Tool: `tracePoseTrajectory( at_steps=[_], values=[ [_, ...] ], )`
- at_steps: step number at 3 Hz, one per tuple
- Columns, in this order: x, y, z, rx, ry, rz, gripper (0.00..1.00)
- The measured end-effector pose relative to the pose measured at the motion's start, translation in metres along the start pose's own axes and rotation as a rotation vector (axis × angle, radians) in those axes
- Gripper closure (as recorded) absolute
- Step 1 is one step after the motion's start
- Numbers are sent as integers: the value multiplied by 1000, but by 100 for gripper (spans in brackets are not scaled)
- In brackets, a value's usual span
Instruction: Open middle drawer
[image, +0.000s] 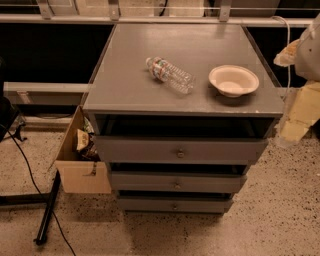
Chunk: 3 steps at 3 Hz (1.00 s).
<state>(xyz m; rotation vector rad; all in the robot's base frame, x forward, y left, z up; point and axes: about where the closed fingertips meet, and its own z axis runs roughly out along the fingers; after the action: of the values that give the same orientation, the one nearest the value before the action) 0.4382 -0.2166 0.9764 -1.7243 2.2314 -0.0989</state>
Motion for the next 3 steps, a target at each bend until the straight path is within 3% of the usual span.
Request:
tracePoseTrajectory(
  at_steps=[1,3],
  values=[
    [0,0,0,0,0,0,0],
    [19,36,44,9,-39,33,0]
  ],
)
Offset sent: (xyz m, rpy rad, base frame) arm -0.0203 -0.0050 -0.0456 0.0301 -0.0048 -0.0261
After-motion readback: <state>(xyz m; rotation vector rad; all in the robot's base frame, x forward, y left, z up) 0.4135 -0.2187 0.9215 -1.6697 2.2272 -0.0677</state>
